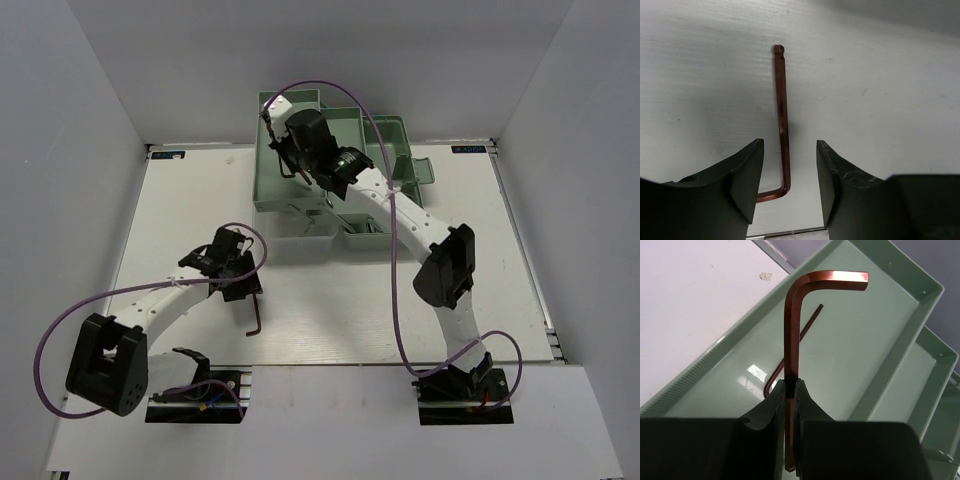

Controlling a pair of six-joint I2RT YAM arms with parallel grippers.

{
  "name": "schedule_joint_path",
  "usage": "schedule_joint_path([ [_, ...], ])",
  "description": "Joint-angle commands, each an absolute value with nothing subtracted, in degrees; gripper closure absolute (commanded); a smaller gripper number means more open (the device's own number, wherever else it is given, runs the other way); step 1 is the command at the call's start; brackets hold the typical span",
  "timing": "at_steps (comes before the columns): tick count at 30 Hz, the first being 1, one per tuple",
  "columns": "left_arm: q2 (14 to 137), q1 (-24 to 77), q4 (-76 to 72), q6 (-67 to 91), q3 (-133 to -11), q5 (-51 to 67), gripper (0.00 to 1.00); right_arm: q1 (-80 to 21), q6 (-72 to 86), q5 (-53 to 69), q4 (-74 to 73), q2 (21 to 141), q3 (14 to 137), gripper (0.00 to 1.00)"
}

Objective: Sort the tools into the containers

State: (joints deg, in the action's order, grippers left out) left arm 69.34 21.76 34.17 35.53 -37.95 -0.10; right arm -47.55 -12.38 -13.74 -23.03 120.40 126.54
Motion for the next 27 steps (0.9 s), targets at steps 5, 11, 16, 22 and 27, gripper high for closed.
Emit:
schedule_joint_path([
  [5,71.98,24.16,31.9,37.18,-38.32,-2.37,0.4,-45.0,-10.2,-11.26,-19.59,117.34,125.33,0.55],
  [11,74.09,25.84,32.95,38.23,-38.85,-5.8,0.4,-43.07,-8.7,-9.93,-21.36,110.42,120.42,0.44],
  [16,76.64,27.6,33.49,39.37,-39.37,-8.09,0.43,-40.44,-4.93,-9.93,-23.11,102.24,112.43,0.44],
  [22,81.56,30.14,34.72,40.6,-39.9,-11.85,0.49,-36.83,-1.67,-7.56,-21.54,89.57,93.8,0.44],
  [27,85.33,32.17,35.68,41.66,-40.43,-13.53,0.61,-34.02,1.39,-6.33,-20.04,80.26,80.52,0.44],
])
